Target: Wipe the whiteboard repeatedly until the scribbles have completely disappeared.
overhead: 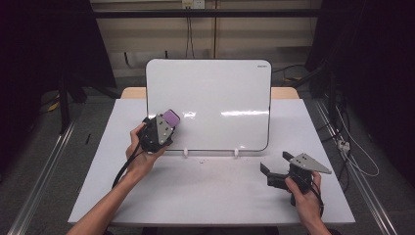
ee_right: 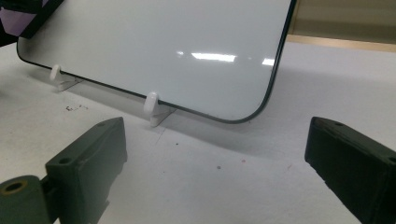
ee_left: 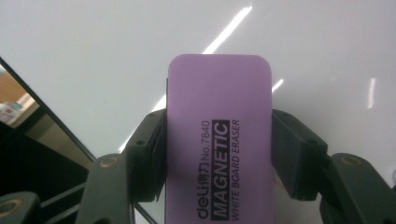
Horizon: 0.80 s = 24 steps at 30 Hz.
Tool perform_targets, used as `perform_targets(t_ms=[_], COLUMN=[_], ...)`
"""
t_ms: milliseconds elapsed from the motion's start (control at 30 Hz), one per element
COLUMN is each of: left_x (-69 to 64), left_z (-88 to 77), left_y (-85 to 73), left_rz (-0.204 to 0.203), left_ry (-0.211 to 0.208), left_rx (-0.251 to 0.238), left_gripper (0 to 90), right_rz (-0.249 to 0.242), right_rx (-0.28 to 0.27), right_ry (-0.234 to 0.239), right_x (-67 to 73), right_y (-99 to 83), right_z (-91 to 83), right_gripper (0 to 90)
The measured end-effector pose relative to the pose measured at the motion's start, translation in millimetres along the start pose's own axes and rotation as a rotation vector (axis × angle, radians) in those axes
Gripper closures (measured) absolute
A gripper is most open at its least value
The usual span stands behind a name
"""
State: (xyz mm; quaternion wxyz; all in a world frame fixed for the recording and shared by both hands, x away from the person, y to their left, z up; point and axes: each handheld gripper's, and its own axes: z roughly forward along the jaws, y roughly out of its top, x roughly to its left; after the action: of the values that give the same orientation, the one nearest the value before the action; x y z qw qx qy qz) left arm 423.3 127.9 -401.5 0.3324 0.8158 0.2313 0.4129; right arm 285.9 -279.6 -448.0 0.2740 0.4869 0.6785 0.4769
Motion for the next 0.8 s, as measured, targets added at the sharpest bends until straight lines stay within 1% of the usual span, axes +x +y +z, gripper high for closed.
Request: perform_targets(t_ms=[100, 133, 167, 200, 233, 267, 300, 333, 367, 400, 433, 467, 500, 533, 633, 733, 767, 800], left_x=[15.3, 21.7, 28.2, 34.1, 38.9, 42.1, 40.6, 37.9, 37.9, 30.9, 30.9, 21.9, 16.4, 10.7, -2.8, -16.1, -20.9, -20.9], left_z=[1.4, 2.3, 3.0, 4.0, 4.5, 5.0, 5.4, 5.1, 5.1, 3.5, 3.5, 1.4, 0.4, -0.4, -3.3, -6.5, -7.5, -7.5], left_y=[6.0, 8.9, 12.0, 14.4, 16.1, 16.7, 15.8, 14.7, 14.7, 11.5, 11.5, 5.9, 2.5, -0.4, -6.6, -12.3, -13.6, -13.6], left_rz=[-0.014, -0.012, -0.017, -0.023, -0.033, -0.034, -0.034, -0.011, -0.011, 0.0, 0.0, 0.015, 0.014, 0.024, 0.044, 0.055, 0.079, 0.079], left_ry=[0.031, 0.05, 0.058, 0.076, 0.085, 0.079, 0.081, 0.09, 0.09, 0.085, 0.085, 0.072, 0.064, 0.065, 0.052, 0.034, 0.035, 0.035], left_rx=[0.003, 0.005, 0.011, 0.008, 0.009, 0.009, 0.006, 0.006, 0.006, 0.003, 0.003, 0.004, 0.003, -0.001, 0.0, 0.014, 0.017, 0.017], left_gripper=[41.4, 41.4, 41.3, 41.4, 41.4, 41.4, 41.4, 41.4, 41.4, 41.4, 41.4, 41.4, 41.3, 41.4, 41.3, 41.3, 41.3, 41.3], right_rz=[0.001, 0.003, 0.005, 0.005, 0.005, 0.005, 0.003, 0.004, 0.004, 0.004, 0.004, 0.006, 0.007, 0.008, 0.006, 0.0, 0.0, 0.001], right_rx=[0.0, -0.001, -0.001, 0.0, 0.0, 0.0, 0.0, -0.001, -0.001, -0.003, -0.003, -0.003, -0.002, -0.001, 0.002, 0.0, 0.0, 0.003], right_ry=[0.001, 0.001, 0.001, 0.0, 0.001, 0.003, 0.002, 0.001, 0.001, -0.001, -0.001, -0.002, -0.001, -0.001, 0.0, 0.002, 0.003, 0.005], right_x=[0.2, -0.1, -0.3, -0.6, -0.6, -0.5, -0.4, -0.3, -0.3, -0.4, -0.4, -1.0, -1.1, -1.0, 0.1, 1.3, 1.6, 1.8], right_y=[0.4, 0.5, 0.6, 0.6, 0.6, 0.6, 0.5, 0.5, 0.5, 0.5, 0.5, 0.1, -0.1, -0.1, 0.0, 0.7, 0.8, 0.7], right_z=[0.9, 1.2, 1.7, 2.2, 2.4, 2.3, 1.9, 1.5, 1.5, 0.5, 0.5, 0.1, 0.3, 0.4, 1.3, 1.8, 2.1, 2.5], right_gripper=[5.4, 5.4, 5.4, 5.4, 5.4, 5.4, 5.4, 5.4, 5.4, 5.4, 5.4, 5.4, 5.4, 5.4, 5.4, 5.4, 5.4, 5.4])
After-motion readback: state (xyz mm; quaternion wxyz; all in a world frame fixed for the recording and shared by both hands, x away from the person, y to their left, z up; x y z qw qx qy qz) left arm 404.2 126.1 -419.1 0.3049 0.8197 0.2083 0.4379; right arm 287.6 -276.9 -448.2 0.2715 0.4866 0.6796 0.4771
